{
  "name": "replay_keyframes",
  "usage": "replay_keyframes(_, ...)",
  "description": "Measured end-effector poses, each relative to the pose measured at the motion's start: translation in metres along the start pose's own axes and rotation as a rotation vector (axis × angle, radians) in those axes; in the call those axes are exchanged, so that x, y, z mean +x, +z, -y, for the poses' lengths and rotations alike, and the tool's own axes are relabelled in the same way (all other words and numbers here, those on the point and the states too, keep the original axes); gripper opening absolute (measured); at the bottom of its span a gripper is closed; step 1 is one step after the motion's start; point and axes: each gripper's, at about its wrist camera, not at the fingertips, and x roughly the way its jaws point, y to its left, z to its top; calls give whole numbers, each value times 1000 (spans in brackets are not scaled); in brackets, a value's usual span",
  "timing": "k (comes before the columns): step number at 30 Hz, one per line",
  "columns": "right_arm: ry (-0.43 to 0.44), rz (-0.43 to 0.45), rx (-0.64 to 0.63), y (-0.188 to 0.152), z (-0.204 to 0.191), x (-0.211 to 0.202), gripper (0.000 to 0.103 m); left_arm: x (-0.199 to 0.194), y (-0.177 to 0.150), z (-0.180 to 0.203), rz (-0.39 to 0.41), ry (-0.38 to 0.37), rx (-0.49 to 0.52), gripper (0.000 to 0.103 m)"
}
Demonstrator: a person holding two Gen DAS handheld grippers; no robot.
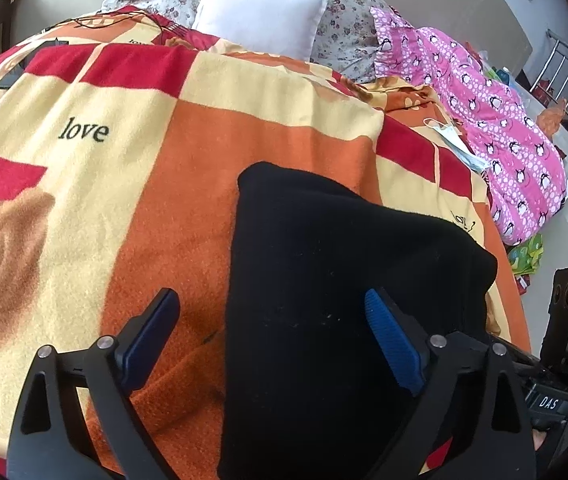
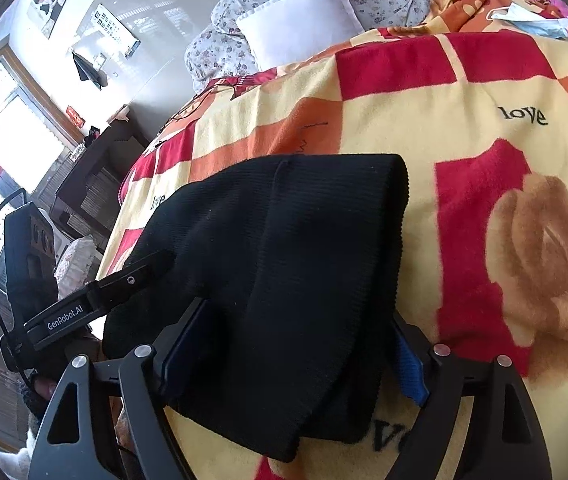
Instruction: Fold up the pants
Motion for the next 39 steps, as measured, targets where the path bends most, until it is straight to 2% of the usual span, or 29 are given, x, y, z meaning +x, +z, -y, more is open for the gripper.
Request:
replay_keyframes(6, -34, 5, -22, -2, -5, 1, 80, 1, -1, -1, -9, -10, -29, 94)
replay_keyframes(10, -51, 15, -40, -2, -8, -1, 72, 2, -1, 0, -9, -6, -15, 94)
replay_keyframes(13, -63, 27, -55, -3, -11, -3, 66, 2, -2, 3, -12, -9, -9, 90)
replay_keyframes(16, -76, 44, -69, -4, -15, -6, 58, -2, -3, 11, -12, -28, 25, 71)
replay_keyframes(20, -99, 74, -105, -3, -23, -14, 45, -7, -4, 22, 7, 3, 73, 59)
replay_keyframes(24, -100, 98, -141, 0, -33, -24, 40, -19, 3, 23, 13, -34, 76, 37)
replay_keyframes(26, -95, 115, -170, 6, -43, -30, 39, -29, 10, 27, 26, -45, 90, 36)
replay_keyframes(33, -51, 189, -234, 41, -73, -41, 39, -53, 39, 21, 122, -14, 97, 36)
replay_keyframes(36, -10, 182, -222, 60, -75, -27, 39, -49, 50, 11, 132, 20, 85, 37)
replay_keyframes(39, -23, 127, -191, 75, -64, 7, 45, -24, 57, -6, 91, 68, 57, 42)
